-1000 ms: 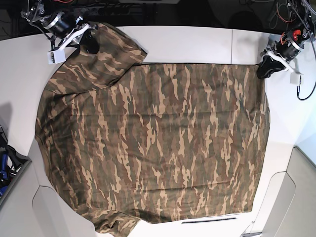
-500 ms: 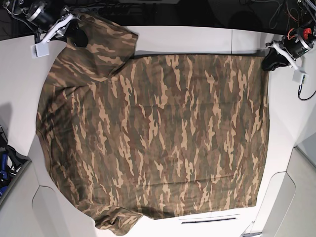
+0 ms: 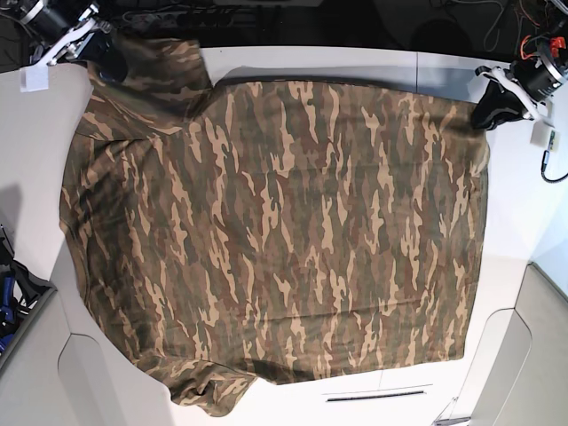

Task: Fold the T-shirt properly
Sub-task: 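Lift the grasped edge with both grippers and pull it toward the hem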

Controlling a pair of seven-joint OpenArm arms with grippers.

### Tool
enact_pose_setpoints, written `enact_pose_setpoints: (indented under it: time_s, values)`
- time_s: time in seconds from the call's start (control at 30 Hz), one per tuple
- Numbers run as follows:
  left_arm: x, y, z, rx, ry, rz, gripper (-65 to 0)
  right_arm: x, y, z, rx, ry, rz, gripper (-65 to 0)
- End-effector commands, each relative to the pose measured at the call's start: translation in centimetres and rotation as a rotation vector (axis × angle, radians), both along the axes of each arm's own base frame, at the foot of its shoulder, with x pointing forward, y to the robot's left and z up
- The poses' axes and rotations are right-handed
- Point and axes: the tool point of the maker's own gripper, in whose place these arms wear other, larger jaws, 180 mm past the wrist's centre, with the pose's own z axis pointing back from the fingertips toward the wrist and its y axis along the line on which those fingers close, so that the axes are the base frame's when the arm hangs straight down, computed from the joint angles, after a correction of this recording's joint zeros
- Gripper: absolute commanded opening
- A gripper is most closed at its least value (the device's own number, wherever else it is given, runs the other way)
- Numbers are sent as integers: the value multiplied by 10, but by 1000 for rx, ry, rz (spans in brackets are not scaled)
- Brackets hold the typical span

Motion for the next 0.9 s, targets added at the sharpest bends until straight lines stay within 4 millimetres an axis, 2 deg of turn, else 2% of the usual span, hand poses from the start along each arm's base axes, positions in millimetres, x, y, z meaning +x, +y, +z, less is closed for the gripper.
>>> enact_pose_setpoints:
  time_s: [0.0,0.17,0.37,0.6,0.73,0.87]
  values:
    - [11,0,14,-3,-57,-11,-650,13,-3,13,-3,-65,-2,-650]
    - [42,4,32,32,-156,-11,-650,60,-8,28,-71,-189,7,-650]
    - [80,23,49,111,-282,29,-650,122,-20,58,-168,-362,-13,-650]
    - [113,49,51,71,-344,133,-650,184,-31,91,-213,-507,-40,-650]
    - [132,62,52,36,-370,185,-650,219,-28,94,-216,-531,-32,-650]
    - [147,64,48,16,-368,201,-650,251,-17,84,-194,-520,-15,-650]
